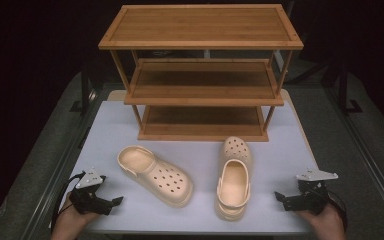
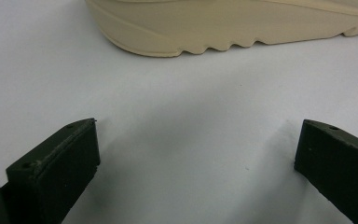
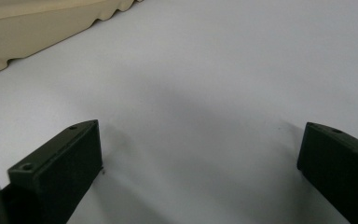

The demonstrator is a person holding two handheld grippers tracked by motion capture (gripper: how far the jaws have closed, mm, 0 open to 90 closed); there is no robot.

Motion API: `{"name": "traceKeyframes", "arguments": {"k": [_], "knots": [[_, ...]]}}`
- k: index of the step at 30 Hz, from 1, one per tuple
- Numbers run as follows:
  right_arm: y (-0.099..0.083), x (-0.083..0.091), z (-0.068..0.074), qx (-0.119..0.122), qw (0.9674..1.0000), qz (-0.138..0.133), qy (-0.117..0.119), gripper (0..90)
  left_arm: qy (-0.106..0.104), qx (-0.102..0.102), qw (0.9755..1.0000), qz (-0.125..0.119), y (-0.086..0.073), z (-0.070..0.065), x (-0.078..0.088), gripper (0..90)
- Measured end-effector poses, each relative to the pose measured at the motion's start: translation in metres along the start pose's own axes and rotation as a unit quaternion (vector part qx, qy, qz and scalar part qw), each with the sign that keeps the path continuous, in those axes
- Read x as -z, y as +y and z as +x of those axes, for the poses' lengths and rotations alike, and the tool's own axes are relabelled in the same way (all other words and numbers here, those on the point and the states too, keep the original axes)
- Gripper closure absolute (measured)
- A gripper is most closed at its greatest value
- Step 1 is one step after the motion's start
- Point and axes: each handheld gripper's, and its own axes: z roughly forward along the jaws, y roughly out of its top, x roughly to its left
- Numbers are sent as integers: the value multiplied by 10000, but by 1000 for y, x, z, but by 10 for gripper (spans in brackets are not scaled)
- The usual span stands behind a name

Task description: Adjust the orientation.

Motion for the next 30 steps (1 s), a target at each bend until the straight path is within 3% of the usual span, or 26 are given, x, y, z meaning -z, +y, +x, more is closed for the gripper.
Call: {"name": "traceKeyframes", "arguments": {"k": [13,16,18,19,20,25,26,28,30], "knots": [[0,0,0,-21,10000,-17,-10,0,20,14,10000,-9,0,0,1,13],[-1,0,0,-14,10000,-27,-13,0,-65,-28,9997,-234,-1,0,6,198],[-1,0,0,-13,10000,-30,-15,0,-49,-57,9997,-240,-1,1,7,284],[-1,0,0,-13,10000,-30,-15,0,-109,-75,9996,-254,-1,1,9,284],[-1,0,0,-15,10000,-33,-10,0,-253,-48,9991,-338,0,2,13,431],[-1,0,0,-15,10000,-33,-10,0,-531,-92,9974,-478,7,-3,24,799],[-1,0,0,-16,10000,-35,-10,0,-587,-99,9970,-499,9,-5,25,799],[-1,0,0,-15,10000,-35,-11,0,-754,-138,9956,-539,19,-13,30,900],[-1,0,0,-15,10000,-35,-10,0,-837,-183,9947,-564,25,-17,30,900]]}}
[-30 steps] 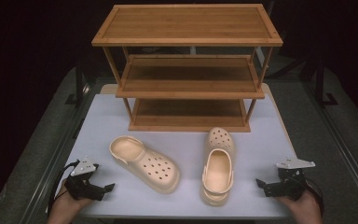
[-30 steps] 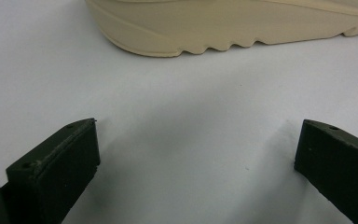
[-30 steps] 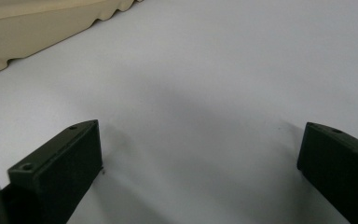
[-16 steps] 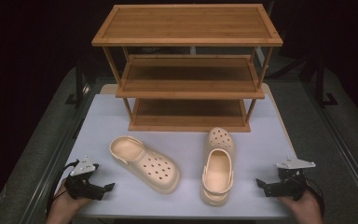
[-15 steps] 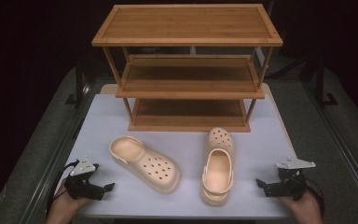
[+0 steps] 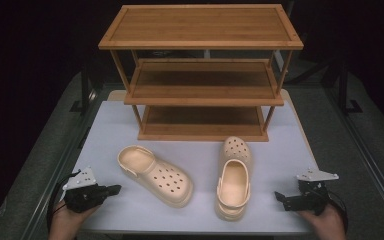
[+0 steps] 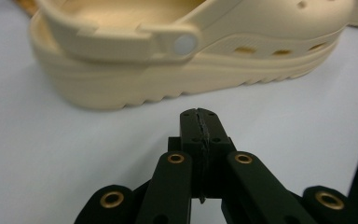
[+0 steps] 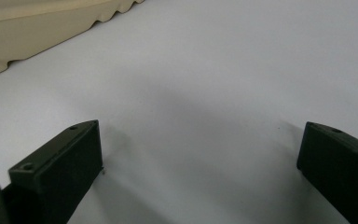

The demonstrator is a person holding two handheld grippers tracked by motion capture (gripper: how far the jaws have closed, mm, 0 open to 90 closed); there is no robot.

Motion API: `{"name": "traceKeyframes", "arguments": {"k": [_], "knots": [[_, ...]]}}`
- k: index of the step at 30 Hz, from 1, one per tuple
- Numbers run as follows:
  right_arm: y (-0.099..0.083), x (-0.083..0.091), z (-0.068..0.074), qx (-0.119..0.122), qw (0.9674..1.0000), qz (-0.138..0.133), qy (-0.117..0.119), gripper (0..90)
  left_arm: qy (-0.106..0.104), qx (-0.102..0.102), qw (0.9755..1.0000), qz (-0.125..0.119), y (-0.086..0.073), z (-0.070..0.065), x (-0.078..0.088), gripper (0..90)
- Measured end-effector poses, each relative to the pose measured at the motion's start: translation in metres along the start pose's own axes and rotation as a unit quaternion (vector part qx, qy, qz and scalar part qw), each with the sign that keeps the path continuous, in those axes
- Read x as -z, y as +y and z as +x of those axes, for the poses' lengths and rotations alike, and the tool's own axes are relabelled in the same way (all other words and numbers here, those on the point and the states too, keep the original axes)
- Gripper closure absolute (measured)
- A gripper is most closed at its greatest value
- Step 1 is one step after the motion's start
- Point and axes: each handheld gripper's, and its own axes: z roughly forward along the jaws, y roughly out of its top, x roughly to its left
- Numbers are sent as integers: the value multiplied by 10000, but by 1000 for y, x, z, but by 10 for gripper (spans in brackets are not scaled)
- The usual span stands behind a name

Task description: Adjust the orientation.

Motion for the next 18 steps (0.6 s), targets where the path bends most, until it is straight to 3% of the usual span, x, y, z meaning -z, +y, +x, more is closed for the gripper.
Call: {"name": "traceKeyframes", "arguments": {"k": [2,8,11,16,17,18], "knots": [[0,0,0,0,10000,0,1,0,-87,-9,9999,-53,4,-3,-2,900],[0,0,0,-3,10000,1,0,0,-499,-358,9981,-52,25,-17,-16,900],[0,0,0,7,10000,-3,-2,0,-619,-399,9973,-69,32,-21,-22,900],[0,0,0,10,10000,-6,1,0,-998,-627,9930,-47,49,-34,-41,900],[0,0,0,10,10000,-6,1,0,-998,-627,9930,-47,49,-34,-41,900],[0,0,0,9,10000,-6,1,0,-1131,-699,9911,-26,52,-39,-47,900]]}}
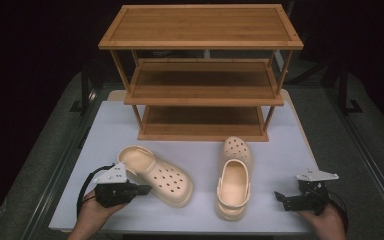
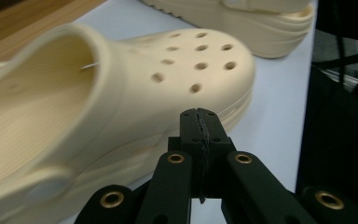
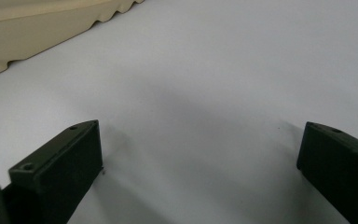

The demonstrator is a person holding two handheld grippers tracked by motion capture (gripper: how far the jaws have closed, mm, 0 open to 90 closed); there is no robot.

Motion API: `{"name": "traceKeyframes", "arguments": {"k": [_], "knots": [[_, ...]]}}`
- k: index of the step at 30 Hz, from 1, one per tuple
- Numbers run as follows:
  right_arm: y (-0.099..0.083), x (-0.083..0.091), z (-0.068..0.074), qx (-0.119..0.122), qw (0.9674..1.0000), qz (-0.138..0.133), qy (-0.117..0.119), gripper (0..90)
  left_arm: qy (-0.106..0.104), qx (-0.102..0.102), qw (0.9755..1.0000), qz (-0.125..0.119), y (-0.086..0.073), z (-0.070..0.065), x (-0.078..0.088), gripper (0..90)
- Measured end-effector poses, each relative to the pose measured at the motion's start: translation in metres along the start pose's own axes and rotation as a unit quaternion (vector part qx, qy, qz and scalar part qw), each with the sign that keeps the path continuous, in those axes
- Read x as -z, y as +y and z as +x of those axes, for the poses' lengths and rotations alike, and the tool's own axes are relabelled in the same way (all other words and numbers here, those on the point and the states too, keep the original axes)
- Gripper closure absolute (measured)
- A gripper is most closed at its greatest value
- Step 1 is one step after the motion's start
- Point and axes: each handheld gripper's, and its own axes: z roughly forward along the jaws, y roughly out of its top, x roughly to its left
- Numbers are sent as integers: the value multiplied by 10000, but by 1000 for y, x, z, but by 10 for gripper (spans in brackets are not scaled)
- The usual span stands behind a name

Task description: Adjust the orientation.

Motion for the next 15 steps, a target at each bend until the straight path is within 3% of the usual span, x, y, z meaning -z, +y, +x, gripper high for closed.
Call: {"name": "traceKeyframes", "arguments": {"k": [10,15], "knots": [[0,0,0,-2,10000,1,-1,0,-397,-212,9989,154,15,-10,-33,900],[0,0,0,2,10000,0,-2,0,-405,-266,9987,158,20,-11,-39,900]]}}
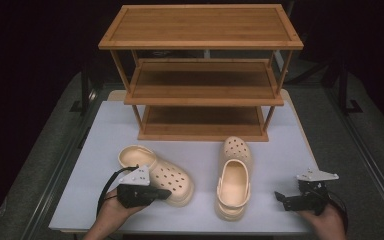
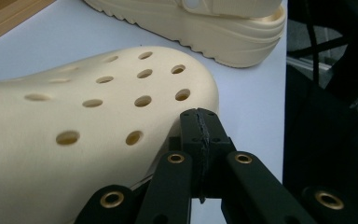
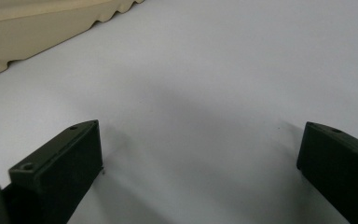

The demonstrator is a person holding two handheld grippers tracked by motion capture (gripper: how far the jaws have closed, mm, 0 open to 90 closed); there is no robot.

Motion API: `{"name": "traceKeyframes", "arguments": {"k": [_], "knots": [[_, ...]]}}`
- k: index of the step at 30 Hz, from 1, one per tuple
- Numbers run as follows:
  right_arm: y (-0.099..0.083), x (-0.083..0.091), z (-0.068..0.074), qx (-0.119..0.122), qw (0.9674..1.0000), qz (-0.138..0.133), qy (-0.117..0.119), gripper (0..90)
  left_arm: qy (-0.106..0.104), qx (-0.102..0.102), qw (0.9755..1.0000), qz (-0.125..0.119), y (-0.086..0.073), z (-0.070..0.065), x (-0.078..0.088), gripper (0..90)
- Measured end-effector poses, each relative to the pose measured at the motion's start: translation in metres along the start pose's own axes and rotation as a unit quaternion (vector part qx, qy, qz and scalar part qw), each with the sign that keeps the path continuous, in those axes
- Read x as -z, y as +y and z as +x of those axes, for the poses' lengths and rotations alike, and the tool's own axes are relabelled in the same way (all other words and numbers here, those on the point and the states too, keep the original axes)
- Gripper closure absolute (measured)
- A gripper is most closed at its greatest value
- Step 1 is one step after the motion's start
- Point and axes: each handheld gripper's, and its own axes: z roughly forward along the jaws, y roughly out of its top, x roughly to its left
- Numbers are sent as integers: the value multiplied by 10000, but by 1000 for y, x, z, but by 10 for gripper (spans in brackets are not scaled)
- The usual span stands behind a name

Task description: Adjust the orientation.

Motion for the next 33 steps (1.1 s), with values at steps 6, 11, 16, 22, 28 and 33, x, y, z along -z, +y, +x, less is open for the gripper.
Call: {"name": "traceKeyframes", "arguments": {"k": [6,11,16,22,28,33], "knots": [[0,0,0,-1,10000,-1,-1,0,47,-30,10000,37,9,2,-10,900],[0,0,0,-9,10000,1,2,0,137,-62,9999,81,20,5,-21,900],[0,0,0,3,10000,-4,1,0,213,-91,9996,133,26,8,-29,900],[0,0,0,6,10000,-2,0,0,292,-39,9995,145,34,11,-40,900],[0,0,0,1,10000,1,3,0,281,-21,9995,151,35,10,-38,900],[0,0,0,0,10000,0,4,0,103,189,9997,-123,35,10,-17,900]]}}
